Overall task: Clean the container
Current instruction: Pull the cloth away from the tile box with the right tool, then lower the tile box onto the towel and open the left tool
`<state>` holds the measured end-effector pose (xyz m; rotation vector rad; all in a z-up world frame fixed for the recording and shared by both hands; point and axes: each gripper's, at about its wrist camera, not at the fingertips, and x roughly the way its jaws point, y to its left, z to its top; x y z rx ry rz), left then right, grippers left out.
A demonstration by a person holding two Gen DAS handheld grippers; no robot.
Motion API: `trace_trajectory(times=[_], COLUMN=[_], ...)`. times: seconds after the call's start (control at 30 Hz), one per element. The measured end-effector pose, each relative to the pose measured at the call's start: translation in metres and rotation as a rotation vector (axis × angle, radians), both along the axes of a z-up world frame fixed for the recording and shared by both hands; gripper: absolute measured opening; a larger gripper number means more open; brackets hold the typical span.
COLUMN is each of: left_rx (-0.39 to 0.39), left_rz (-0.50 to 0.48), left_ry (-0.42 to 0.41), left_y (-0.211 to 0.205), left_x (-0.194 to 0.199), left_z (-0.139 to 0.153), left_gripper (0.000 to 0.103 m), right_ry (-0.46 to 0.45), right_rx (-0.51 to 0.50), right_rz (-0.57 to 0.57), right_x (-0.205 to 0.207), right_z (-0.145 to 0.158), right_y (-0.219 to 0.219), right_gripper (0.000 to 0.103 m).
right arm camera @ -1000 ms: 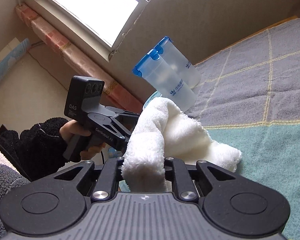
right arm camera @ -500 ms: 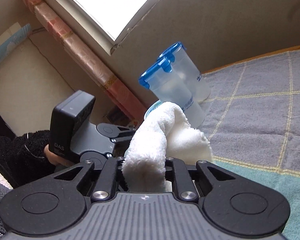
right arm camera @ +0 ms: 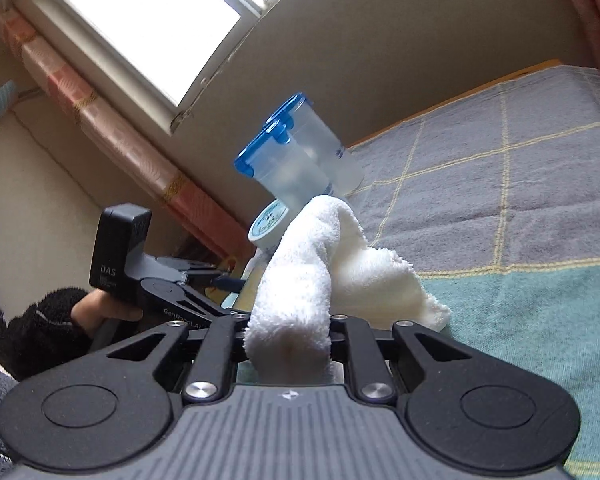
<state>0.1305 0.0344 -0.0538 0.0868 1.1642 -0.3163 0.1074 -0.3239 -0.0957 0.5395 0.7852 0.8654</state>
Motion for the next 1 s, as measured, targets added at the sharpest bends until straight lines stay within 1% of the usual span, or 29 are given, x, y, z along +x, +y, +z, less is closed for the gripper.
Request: trace_trajectory(times=[0.07, 0.13, 0.27, 0.4, 0.53, 0.77, 1.0], left_rx=[0.022, 0.034, 0.065, 0.094, 0.087, 0.091, 0.114], left_rz=[0.051, 0.099, 0.200, 0.258, 0.281, 0.312, 0.320], left_ry=[-0.009, -0.009, -0.006, -0.005, 0.019, 0.077, 0.094], left_y=[0.015, 0.030, 0.061, 0.077, 0.084, 0.084, 0.080], left_x=[-0.002, -0.002, 0.004, 0.011, 0.022, 0.041, 0.050], left_z=[0.005, 0.009, 0.011, 0.014, 0.008, -0.016, -0.031], left_gripper=[0.093, 0.093, 0.093, 0.093, 0.093, 0.093, 0.093], right_ry=[0.023, 0.037, 0.050, 0.043, 0.033, 0.037, 0.037], right_rx=[0.033, 0.051, 0.056, 0.055, 0.056, 0.056, 0.053], right_rz=[-0.053, -0.082, -0.093, -0.102, -0.100, -0.098, -0.102], right_x=[-0.006, -0.009, -0.008, -0.006, -0.009, -0.011, -0.010], right_z=[-0.003, -0.006, -0.009, -0.007, -0.004, -0.007, -0.006], right_y=[-0.007, -0.012, -0.018, -0.020, -0.021, -0.023, -0.024], right_gripper=[0.019, 0.019, 0.019, 0.019, 0.019, 0.019, 0.020])
